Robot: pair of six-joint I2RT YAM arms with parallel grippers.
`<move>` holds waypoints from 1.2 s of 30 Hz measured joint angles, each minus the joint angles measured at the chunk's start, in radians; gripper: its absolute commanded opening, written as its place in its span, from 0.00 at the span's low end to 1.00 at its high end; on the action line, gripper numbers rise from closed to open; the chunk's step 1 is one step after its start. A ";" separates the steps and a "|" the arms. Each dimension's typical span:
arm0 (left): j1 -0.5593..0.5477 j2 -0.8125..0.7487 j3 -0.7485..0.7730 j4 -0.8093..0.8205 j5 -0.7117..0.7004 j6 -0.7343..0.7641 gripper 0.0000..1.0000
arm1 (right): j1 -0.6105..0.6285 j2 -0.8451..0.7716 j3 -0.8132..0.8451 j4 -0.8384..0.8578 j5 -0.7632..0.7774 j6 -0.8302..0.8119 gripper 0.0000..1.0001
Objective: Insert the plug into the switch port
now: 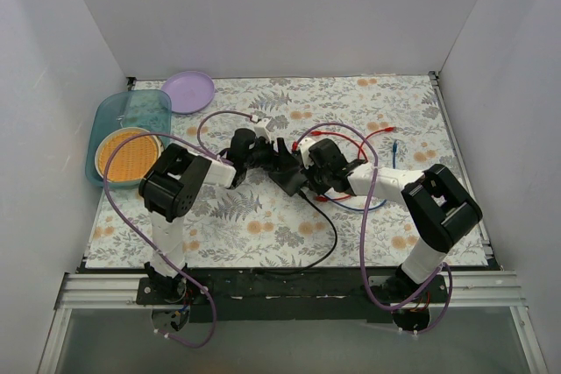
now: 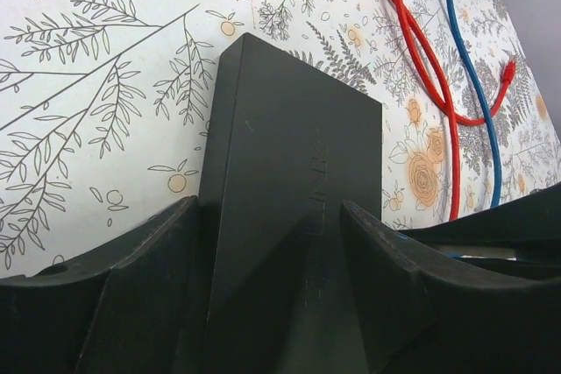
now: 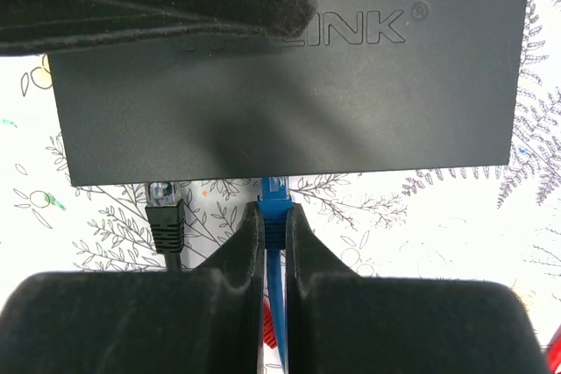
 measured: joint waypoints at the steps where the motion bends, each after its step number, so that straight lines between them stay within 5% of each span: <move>1: -0.003 -0.001 0.000 0.000 -0.006 0.000 0.42 | 0.000 0.000 0.002 -0.003 -0.001 0.000 0.01; 12: -0.052 -0.001 0.003 0.002 -0.087 -0.003 0.16 | -0.006 -0.003 0.010 -0.045 0.007 0.006 0.01; 36: -0.104 0.026 -0.070 0.202 -0.153 -0.172 0.11 | -0.026 -0.060 -0.039 -0.077 0.007 0.012 0.01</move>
